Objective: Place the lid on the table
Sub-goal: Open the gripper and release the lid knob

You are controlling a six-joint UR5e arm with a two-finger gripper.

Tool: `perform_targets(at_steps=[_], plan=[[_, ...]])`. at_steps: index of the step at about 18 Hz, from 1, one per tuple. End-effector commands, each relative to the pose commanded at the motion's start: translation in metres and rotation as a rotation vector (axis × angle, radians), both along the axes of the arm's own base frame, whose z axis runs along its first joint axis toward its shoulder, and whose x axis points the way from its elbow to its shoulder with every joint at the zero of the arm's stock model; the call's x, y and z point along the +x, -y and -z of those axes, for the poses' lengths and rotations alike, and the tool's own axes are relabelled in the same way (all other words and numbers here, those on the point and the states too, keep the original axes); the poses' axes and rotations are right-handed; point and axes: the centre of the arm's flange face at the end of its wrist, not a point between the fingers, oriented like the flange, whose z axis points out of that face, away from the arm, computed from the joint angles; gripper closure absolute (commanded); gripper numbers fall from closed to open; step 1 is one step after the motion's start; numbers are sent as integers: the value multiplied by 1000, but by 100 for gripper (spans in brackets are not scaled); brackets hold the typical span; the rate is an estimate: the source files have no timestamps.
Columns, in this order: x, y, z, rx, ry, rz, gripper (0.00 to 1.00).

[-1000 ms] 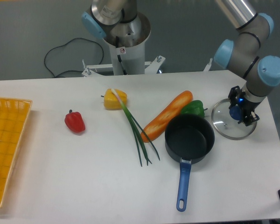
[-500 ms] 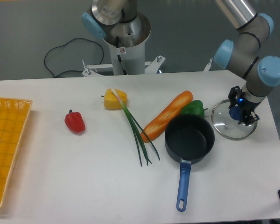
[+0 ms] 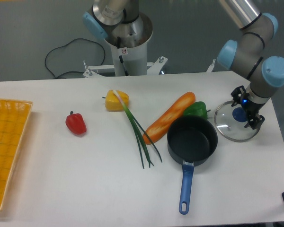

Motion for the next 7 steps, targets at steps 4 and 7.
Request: perform_targets(at_steps=[4, 7], plan=[[-2, -8, -8, 0, -18, -58, 0], [-3, -8, -8, 2, -18, -66, 0]])
